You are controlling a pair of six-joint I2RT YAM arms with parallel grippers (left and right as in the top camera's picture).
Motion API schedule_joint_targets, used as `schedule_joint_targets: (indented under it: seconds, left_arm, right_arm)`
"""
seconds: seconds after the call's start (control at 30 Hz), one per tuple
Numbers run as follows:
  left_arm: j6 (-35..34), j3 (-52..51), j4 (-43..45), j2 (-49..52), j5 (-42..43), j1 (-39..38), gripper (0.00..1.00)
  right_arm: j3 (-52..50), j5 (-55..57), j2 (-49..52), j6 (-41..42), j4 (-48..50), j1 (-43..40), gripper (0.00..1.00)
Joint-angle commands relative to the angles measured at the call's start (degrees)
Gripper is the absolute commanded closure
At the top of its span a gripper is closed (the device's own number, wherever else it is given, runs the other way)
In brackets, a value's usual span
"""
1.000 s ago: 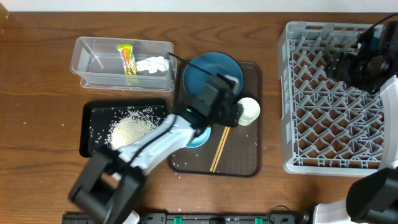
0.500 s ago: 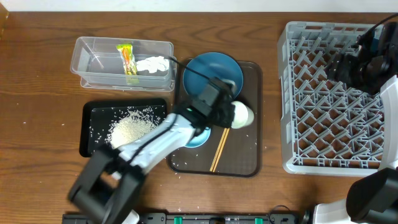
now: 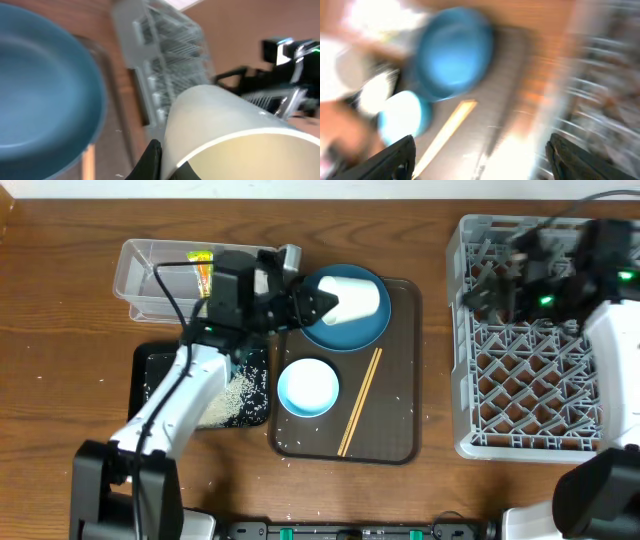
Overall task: Sort waste into correct bins and load items into the dishwasher rack
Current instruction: 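Hand the white cup from the left gripper to the right gripper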
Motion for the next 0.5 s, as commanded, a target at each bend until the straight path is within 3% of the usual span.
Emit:
schedule_joint_targets:
  seconds: [0.0,0.33,0.47]
  left_arm:
    - [-6.58,0.31,2.27,2.14,15.63,0.79,0.94]
    - [-8.22,0.31,3.32,3.08,23.08,0.35,0.94]
    - [-8.83,0.31,3.32,3.08,23.26,0.35,0.94]
  right_arm:
    - [-2.34,-19.28,0.31,-16.74,-0.66,4.52,0.17]
    - [-4.35,-22.49,0.33,-20.52,4.24,16.46,0.14]
    - [-4.35,-25.64,0.33,-20.52,5.68,18.16,0.2]
